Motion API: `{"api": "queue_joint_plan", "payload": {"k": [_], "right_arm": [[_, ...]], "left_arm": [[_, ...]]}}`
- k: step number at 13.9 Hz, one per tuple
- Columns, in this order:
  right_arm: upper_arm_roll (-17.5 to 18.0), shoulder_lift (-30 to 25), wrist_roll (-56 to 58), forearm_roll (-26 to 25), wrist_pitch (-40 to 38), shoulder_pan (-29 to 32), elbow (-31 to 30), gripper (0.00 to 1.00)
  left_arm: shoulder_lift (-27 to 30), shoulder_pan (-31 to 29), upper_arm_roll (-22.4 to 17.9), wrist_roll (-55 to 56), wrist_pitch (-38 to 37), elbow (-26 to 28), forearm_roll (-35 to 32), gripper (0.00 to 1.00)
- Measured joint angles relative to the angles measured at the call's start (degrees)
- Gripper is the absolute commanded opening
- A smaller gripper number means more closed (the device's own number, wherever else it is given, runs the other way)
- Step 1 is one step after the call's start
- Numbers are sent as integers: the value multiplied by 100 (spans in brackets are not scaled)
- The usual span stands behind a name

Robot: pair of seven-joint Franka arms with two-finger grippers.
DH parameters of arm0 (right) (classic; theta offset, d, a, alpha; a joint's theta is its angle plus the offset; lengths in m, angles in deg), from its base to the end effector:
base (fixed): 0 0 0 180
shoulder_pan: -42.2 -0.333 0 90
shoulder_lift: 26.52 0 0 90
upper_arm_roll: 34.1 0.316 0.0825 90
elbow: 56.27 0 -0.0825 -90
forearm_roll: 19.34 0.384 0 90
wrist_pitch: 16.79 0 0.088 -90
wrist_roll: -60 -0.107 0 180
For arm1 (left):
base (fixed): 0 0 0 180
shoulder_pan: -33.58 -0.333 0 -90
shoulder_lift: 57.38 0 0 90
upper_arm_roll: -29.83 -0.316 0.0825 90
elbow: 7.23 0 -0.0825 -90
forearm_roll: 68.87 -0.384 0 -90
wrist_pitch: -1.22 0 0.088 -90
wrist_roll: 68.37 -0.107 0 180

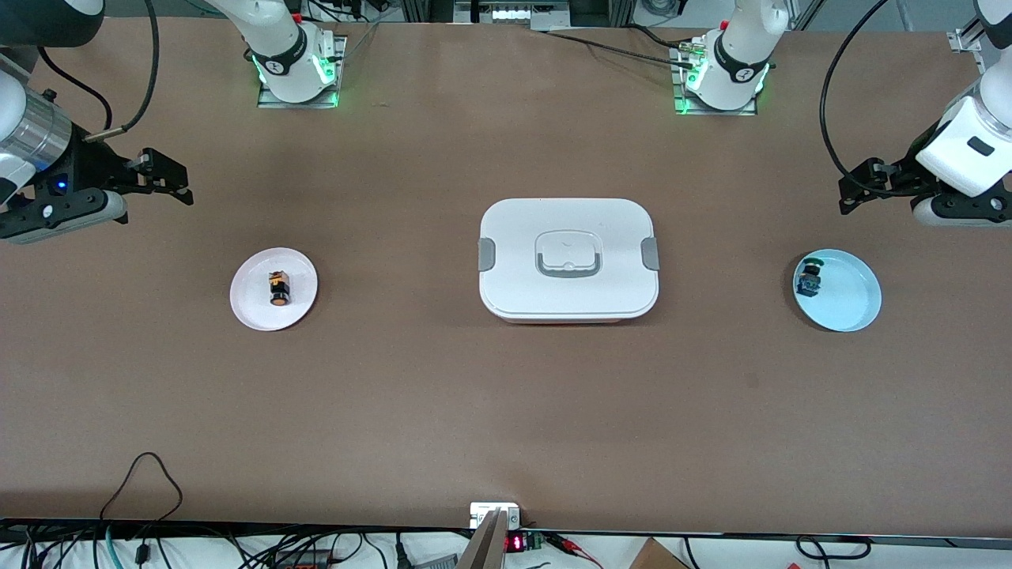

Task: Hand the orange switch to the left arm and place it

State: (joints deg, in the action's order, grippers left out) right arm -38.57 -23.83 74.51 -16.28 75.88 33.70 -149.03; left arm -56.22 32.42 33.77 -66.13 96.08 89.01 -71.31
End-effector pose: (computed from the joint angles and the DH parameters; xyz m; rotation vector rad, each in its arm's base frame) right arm 0.5682 0.0465 0.5795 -3.0477 -0.4915 0.0674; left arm 0.5530 -0.0230 0.5915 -3.0976 0.0203 0.0030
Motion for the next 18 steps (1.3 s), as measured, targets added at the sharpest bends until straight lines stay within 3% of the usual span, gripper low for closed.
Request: {"api": "queue_joint_plan", "payload": {"k": [3, 11, 18], "right_arm": [[1, 4, 639, 0, -84, 0, -9, 100], [-45, 237, 4216, -78, -98, 44, -140, 100], [-49, 588, 6642, -202, 208, 47, -149, 100]], "left_arm": [[-2, 0, 0, 0, 0, -1, 0, 100], [-4, 0, 0, 0, -1, -3, 0, 100], [-5, 0, 0, 0, -1, -5, 0, 100]]}}
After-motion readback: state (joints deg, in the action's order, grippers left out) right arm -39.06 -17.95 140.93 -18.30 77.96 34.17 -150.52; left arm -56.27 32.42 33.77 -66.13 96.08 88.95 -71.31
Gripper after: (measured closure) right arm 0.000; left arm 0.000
